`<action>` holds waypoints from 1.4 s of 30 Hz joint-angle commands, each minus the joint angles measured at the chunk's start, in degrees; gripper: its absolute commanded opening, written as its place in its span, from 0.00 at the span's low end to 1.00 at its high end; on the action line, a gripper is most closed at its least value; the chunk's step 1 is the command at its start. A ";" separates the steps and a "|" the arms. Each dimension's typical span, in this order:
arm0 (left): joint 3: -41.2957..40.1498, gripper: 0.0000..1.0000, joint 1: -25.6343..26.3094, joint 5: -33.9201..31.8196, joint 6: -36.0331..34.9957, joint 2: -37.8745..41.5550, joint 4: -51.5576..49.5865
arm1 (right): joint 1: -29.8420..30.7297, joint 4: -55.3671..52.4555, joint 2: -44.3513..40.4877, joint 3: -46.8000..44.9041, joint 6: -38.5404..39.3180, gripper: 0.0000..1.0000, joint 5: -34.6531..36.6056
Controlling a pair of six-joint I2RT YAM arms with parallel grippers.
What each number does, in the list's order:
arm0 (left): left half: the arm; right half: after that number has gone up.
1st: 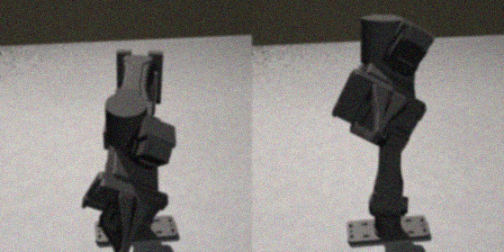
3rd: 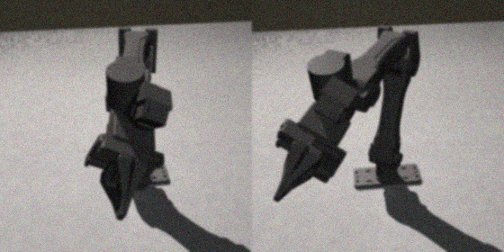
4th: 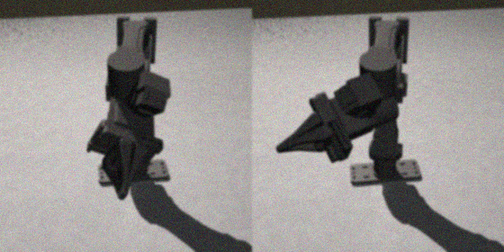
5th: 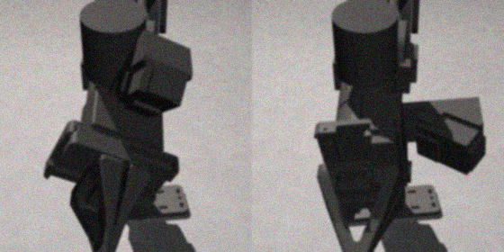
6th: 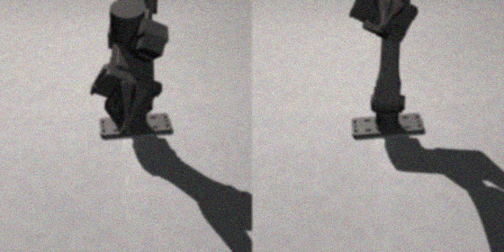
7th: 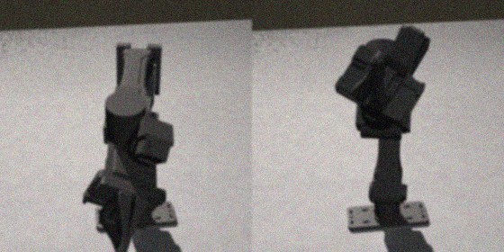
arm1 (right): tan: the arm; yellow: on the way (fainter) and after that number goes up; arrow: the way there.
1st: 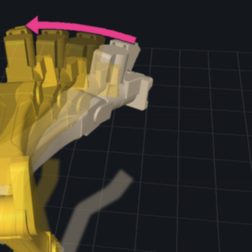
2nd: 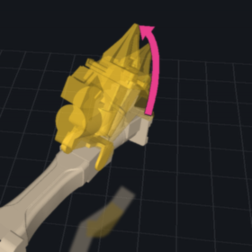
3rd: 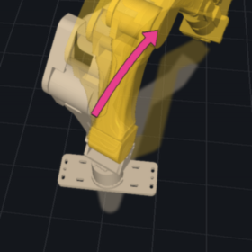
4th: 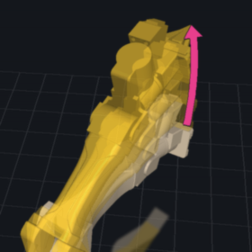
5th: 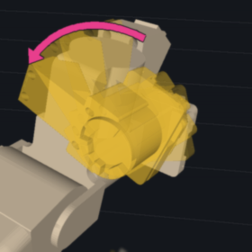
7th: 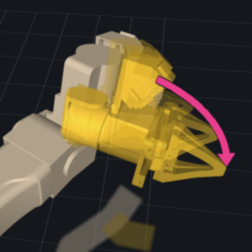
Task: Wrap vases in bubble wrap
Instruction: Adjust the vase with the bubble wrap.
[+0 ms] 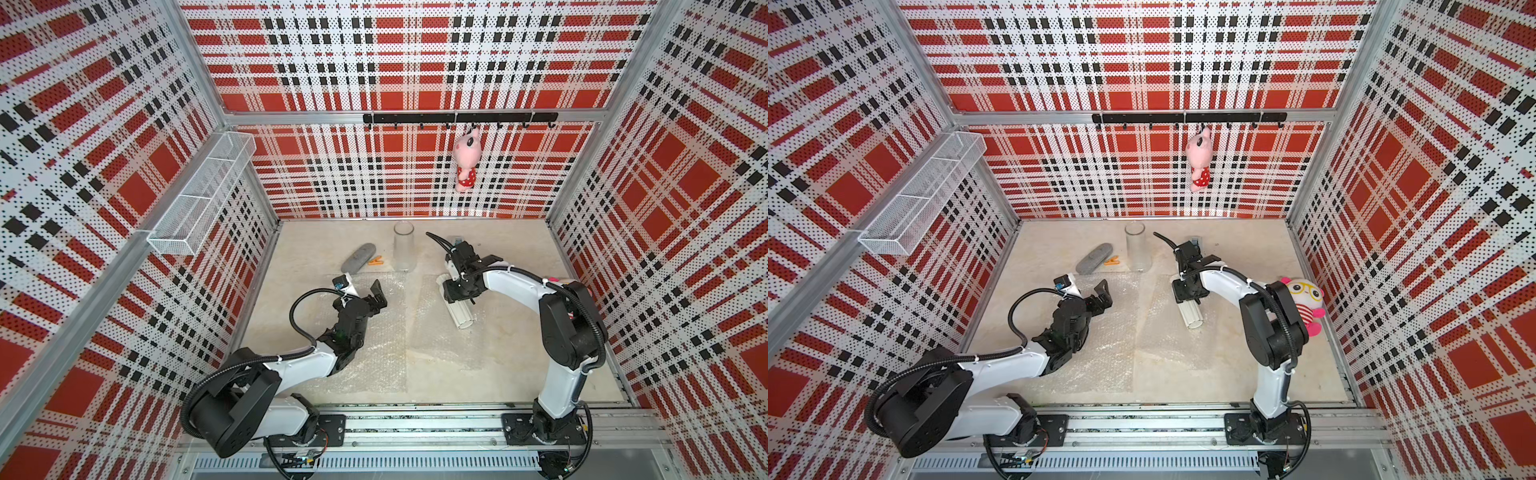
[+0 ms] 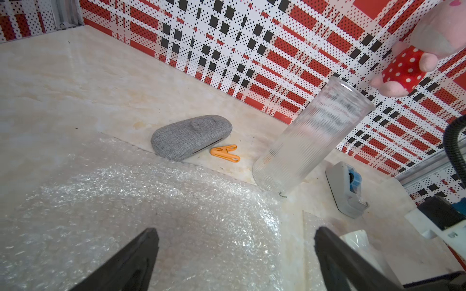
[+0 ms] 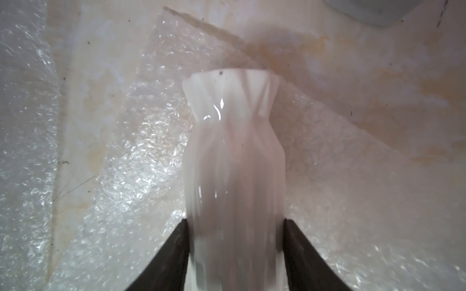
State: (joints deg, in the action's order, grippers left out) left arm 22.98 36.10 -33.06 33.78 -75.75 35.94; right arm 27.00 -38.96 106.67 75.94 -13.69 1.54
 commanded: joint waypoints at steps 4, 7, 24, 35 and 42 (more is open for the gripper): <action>0.34 1.00 0.03 -1.04 -1.43 -0.54 0.09 | -0.19 -5.68 -2.90 1.13 6.19 0.39 8.56; 0.38 1.00 -0.06 -1.04 -1.44 -0.54 0.11 | -0.20 -5.60 -3.17 0.27 7.19 0.59 4.18; 0.32 1.00 -0.06 -1.41 -1.70 -0.54 0.09 | -0.08 -2.35 -0.62 -1.84 10.15 0.56 5.28; 0.22 1.00 -0.15 -2.36 -1.70 -0.71 0.09 | 1.71 -2.13 -12.30 -3.41 14.72 0.33 6.94; 0.65 0.91 1.21 0.70 -3.01 0.29 -0.87 | 1.50 1.62 -14.70 -10.21 11.11 0.27 6.11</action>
State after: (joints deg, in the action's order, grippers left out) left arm 22.98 36.29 -34.52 32.75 -76.25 35.62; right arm 28.40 -39.99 92.95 67.92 -1.61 7.53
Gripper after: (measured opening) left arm 0.916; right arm 0.601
